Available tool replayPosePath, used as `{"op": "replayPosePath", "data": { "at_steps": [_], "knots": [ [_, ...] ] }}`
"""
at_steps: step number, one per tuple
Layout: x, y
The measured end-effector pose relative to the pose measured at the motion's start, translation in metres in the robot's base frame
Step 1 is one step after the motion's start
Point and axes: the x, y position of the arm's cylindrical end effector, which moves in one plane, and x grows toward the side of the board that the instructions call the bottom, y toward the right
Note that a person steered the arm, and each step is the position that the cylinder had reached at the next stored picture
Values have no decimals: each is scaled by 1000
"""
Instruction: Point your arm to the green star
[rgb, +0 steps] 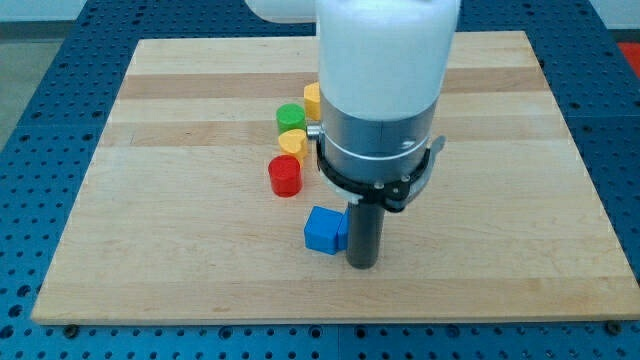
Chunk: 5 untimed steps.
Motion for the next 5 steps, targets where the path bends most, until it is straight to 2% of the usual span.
{"op": "replayPosePath", "data": {
  "at_steps": [1, 3, 5],
  "knots": [
    [-2, 0],
    [28, 0],
    [-5, 103]
  ]
}}
